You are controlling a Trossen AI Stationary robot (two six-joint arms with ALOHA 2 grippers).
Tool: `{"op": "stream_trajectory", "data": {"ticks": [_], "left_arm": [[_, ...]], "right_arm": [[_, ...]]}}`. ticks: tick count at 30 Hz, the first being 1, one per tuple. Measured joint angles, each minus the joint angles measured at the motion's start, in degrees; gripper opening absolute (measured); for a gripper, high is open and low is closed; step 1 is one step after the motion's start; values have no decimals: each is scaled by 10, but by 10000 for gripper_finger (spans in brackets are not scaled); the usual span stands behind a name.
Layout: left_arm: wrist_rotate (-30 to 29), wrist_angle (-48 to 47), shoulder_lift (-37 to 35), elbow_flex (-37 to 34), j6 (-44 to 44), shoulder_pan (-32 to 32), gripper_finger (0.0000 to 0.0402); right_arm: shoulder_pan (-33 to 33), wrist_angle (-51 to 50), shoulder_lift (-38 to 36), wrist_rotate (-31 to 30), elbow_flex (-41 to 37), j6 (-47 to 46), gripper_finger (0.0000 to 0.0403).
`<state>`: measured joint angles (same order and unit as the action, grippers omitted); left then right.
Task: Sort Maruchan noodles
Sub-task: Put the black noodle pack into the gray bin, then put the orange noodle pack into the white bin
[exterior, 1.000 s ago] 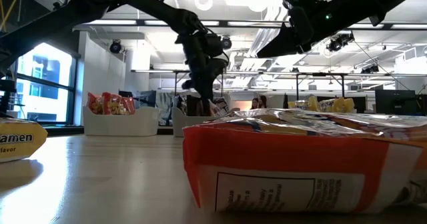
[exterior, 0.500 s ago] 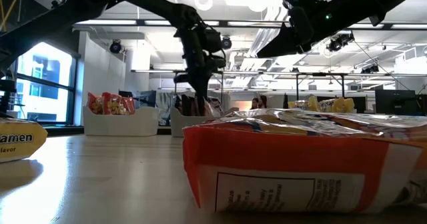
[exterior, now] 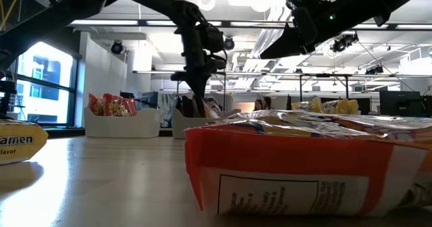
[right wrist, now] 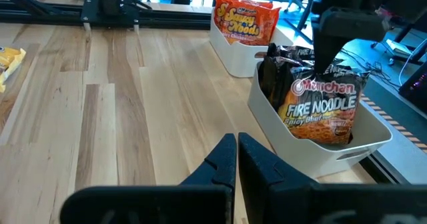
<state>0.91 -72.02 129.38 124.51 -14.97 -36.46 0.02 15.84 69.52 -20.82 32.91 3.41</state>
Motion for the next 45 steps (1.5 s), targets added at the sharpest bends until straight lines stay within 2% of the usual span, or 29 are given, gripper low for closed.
{"op": "stream_trajectory", "data": {"ticks": [6,17,26,28,32,35,39,45], "left_arm": [[-1,0,0,-1,15,10,9],[-8,12,-9,-1,138,38,83],[-17,112,-41,0,175,82,68],[-16,133,-42,0,181,94,63],[-16,170,-42,0,197,116,53],[-16,243,-42,-23,201,132,48],[-8,332,-45,-76,198,143,47],[10,463,-45,-183,198,152,46]], "right_arm": [[0,-1,0,0,0,0,0],[0,-7,0,0,0,5,0],[0,-3,4,-2,0,29,0],[0,56,13,-2,-16,35,0],[0,235,32,10,-89,63,0],[-1,342,30,20,-129,77,0],[-6,380,1,27,-151,90,0],[-21,326,-52,16,-150,93,0]]}}
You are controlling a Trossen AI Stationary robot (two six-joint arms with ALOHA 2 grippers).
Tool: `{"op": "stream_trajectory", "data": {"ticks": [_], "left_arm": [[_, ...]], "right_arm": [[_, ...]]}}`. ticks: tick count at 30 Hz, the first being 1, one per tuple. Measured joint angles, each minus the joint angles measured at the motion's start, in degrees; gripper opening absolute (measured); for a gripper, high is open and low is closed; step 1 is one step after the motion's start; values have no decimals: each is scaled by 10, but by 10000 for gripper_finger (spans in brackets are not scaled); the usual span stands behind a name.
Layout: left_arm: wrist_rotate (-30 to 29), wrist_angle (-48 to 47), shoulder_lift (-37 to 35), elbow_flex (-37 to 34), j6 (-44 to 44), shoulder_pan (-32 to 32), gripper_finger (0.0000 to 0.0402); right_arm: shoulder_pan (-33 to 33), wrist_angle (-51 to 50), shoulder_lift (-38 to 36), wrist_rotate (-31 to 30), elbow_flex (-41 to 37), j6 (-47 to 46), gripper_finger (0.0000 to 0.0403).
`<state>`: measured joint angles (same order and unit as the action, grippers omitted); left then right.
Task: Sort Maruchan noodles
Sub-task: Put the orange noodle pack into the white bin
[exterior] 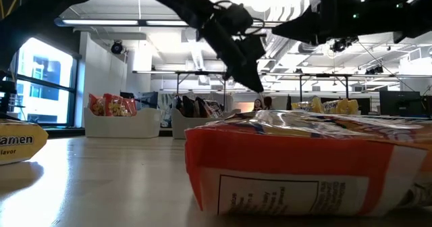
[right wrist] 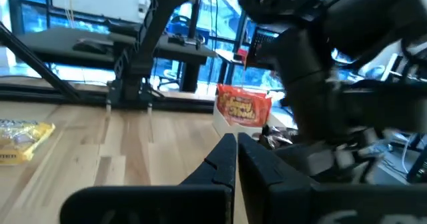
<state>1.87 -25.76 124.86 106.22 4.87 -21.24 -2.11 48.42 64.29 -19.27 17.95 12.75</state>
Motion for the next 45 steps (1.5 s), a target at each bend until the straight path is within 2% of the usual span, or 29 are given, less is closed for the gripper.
{"op": "stream_trajectory", "data": {"ticks": [7,13,18,21,26,31,34,40,45], "left_arm": [[30,139,-16,-112,-21,1,46],[65,283,-77,-234,-30,12,46],[66,420,-140,-360,-38,37,46],[66,492,-177,-436,-42,59,46],[66,599,-234,-548,-45,99,46],[65,657,-283,-642,-48,135,46],[64,707,-299,-695,-52,154,46],[64,853,-311,-788,-89,168,46],[64,883,-312,-819,-103,168,46]], "right_arm": [[-19,-98,-62,-50,0,2,0],[-29,-154,-109,-71,-1,-3,0],[-28,-200,-130,-73,1,-27,0],[-26,-270,-134,-80,22,-59,0],[-24,-464,-133,-130,90,-179,0],[-24,-737,-133,-152,166,-416,0],[-24,-850,-129,-152,179,-548,0],[18,-968,-117,-143,161,-685,0],[105,-988,-94,-122,155,-708,0]]}}
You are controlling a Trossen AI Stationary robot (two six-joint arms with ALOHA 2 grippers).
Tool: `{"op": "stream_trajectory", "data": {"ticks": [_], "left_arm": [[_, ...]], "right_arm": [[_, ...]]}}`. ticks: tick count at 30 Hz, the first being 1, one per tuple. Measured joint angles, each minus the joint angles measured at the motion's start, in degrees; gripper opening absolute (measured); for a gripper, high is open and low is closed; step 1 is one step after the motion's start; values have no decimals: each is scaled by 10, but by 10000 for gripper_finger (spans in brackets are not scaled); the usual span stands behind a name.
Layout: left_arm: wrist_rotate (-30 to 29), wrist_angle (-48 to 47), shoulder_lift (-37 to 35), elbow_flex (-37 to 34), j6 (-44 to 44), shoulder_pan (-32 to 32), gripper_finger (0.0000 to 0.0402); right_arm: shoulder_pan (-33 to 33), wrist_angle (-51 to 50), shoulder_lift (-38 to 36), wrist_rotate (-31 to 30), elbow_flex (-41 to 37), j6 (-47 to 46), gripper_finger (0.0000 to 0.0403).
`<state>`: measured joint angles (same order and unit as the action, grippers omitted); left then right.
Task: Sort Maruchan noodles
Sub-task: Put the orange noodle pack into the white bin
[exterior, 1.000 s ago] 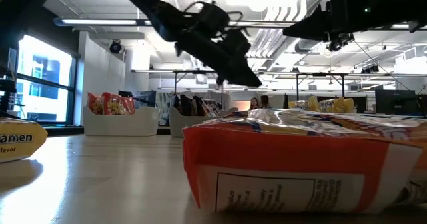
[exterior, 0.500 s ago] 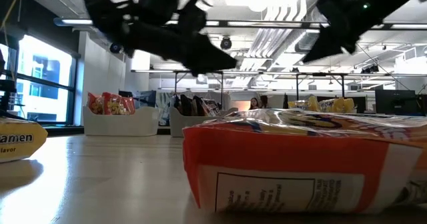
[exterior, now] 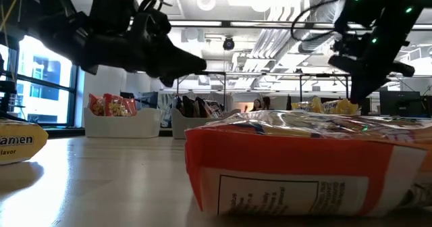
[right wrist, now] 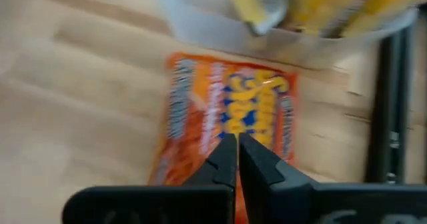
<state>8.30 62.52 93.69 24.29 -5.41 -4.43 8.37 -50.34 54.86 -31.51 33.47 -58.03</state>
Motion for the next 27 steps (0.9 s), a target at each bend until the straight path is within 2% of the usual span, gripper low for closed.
{"op": "stream_trajectory", "data": {"ticks": [6,12,15,22,27], "left_arm": [[2,0,0,-9,-12,-5,46],[1,-6,0,-9,-6,-21,46],[1,-9,0,-9,-5,-25,46],[1,-24,0,-9,-5,-25,46],[1,-26,0,-9,-21,-25,46]], "right_arm": [[102,41,64,28,0,41,0],[139,140,152,39,0,103,0],[145,170,190,56,0,110,0],[122,223,246,50,3,148,0],[75,279,241,103,8,221,0]]}}
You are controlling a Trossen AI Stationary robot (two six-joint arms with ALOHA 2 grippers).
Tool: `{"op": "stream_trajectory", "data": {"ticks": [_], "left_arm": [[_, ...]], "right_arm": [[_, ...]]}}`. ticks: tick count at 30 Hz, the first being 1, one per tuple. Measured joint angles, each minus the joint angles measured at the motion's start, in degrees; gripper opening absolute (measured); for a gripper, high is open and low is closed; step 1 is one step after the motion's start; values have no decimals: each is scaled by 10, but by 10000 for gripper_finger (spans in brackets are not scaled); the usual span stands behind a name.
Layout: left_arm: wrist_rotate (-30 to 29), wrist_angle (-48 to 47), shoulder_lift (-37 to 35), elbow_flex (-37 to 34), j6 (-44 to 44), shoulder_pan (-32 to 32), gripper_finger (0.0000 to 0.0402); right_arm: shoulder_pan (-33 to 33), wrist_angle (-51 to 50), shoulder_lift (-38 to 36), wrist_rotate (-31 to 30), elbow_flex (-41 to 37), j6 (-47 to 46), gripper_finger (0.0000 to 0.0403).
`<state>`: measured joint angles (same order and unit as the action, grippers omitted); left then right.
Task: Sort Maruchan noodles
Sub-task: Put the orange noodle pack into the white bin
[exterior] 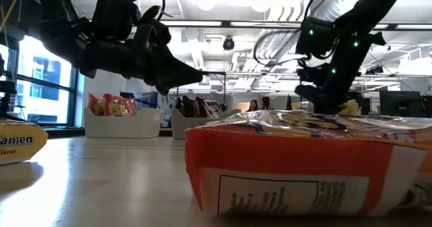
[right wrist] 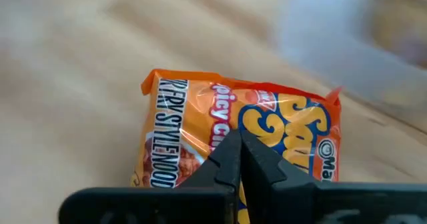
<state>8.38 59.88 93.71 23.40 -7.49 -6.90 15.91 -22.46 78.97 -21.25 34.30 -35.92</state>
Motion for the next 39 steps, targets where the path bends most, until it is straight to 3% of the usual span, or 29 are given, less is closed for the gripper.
{"op": "stream_trajectory", "data": {"ticks": [7,10,13,18,21,24,29,34,39], "left_arm": [[0,-1,0,0,-46,3,46],[0,-2,0,0,-58,8,46],[0,-5,0,0,-60,13,46],[1,-27,0,1,-90,17,46],[1,-48,0,1,-104,17,46],[1,-59,0,1,-104,17,46],[1,-59,0,1,-105,17,46],[1,-60,0,1,-112,17,46],[3,-75,0,8,-149,4,46]], "right_arm": [[-73,126,2,164,1,156,0],[-108,155,0,200,10,199,0],[-142,96,-12,177,54,193,0],[-186,-145,-18,122,136,71,0],[-196,-232,-18,102,133,-20,0],[-185,-248,-18,97,93,-79,0],[-144,-153,-18,86,18,-114,0],[-118,43,-17,80,-32,-13,0],[-101,199,6,114,-49,91,0]]}}
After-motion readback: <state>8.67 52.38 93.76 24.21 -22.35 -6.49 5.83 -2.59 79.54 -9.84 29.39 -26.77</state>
